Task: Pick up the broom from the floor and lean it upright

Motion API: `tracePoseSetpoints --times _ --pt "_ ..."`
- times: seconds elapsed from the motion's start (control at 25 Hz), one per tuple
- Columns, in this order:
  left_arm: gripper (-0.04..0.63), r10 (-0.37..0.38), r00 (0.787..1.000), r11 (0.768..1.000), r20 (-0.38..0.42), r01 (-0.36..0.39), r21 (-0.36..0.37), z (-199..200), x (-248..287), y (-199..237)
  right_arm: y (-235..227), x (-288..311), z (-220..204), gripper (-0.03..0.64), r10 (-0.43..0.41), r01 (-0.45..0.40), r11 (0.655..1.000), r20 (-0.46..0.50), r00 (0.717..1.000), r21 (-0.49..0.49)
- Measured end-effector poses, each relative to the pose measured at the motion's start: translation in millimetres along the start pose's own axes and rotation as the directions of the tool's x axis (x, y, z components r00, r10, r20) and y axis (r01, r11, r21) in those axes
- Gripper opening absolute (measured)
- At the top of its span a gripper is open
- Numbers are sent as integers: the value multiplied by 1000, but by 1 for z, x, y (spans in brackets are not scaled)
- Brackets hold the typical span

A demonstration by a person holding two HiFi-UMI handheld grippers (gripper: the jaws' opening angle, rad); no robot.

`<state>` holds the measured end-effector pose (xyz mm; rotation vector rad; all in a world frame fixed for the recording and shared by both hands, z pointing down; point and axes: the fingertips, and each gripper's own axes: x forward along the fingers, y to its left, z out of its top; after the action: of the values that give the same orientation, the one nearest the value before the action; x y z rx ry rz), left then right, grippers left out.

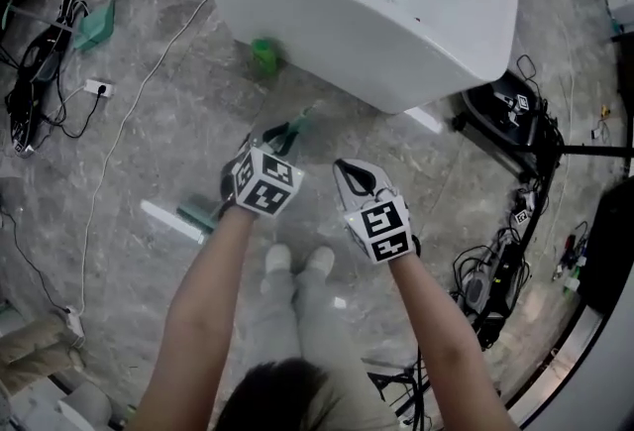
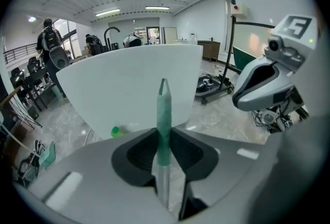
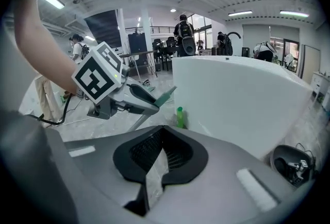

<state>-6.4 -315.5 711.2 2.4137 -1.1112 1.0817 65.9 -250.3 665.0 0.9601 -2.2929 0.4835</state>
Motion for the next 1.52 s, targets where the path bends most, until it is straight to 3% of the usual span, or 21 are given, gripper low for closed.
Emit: tracePoseSetpoints --times 0.24,0.48,0.84,1.36,1.52 --pt "80 63 998 998 22 -62 -26 27 -23 15 0 -42 30 2 3 -4 1000 21 1000 7" --pt "81 144 987 985 72 -136 -108 68 -39 40 -13 -80 69 2 -22 18 999 82 996 49" --pt "83 214 967 961 137 -183 -208 136 -33 94 -35 -68 133 2 -46 36 997 140 989 73" --pt "86 188 978 959 86 -164 -233 210 37 165 -110 -19 193 2 -123 110 987 113 986 120" --pt "92 162 983 973 90 -144 -178 224 49 169 -125 -12 195 2 -147 132 981 96 985 141"
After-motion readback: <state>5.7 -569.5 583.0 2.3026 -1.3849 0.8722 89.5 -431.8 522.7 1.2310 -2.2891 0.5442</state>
